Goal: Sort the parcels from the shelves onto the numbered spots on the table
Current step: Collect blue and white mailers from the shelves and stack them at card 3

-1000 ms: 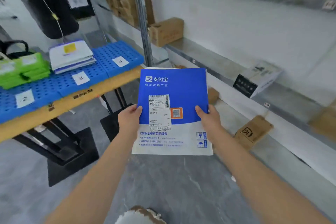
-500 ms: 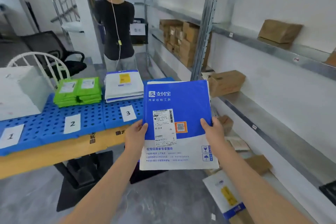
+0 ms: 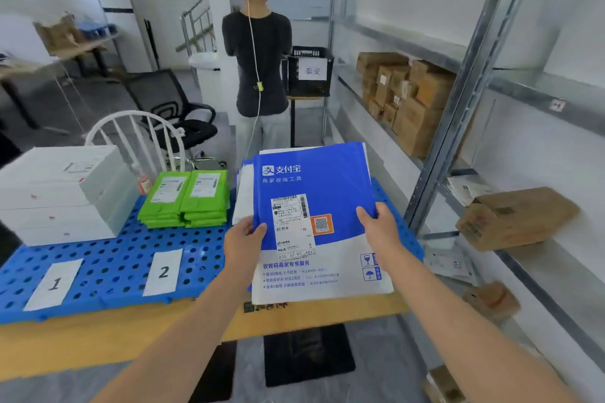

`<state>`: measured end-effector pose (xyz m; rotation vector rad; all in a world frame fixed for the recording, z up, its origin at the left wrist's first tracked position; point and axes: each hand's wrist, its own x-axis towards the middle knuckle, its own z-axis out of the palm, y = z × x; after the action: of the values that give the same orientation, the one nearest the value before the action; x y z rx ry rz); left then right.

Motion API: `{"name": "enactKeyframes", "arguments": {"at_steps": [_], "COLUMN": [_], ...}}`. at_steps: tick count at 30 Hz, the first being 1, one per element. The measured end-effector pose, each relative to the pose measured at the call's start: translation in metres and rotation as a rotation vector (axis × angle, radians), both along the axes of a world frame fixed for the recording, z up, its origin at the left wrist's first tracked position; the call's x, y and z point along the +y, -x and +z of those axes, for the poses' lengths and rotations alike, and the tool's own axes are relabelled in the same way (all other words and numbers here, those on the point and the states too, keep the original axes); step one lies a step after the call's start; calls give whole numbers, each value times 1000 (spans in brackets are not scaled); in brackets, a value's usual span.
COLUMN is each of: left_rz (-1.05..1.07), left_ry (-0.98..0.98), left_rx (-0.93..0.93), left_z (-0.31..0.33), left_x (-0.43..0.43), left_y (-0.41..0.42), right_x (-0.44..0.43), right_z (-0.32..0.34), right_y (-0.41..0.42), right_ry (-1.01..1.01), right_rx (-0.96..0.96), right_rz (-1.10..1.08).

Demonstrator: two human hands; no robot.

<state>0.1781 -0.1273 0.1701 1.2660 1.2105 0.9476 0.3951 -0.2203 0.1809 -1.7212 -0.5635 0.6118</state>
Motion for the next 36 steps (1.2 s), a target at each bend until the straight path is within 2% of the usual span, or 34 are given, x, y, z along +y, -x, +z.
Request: {"name": "enactKeyframes", "arguments": {"at_steps": [10,21,32,36], "left_rz": [178,248,154,30], "left_ry": [-19,28,91,120], "left_rx": [96,194,243,315], "left_z": [12,-7,-52,-74], "left_x": [130,232,313,330], "left_y": [-59,-74,-82,-82], "right_x": [167,267,333,337], "right_z": [1,-25,-64,-85], "right_y": [-77,-92,-91,-91], "right_ry": [13,72,206,279], "right_rx": [50,172,128,143], "right_rz": [224,304,212,164]}}
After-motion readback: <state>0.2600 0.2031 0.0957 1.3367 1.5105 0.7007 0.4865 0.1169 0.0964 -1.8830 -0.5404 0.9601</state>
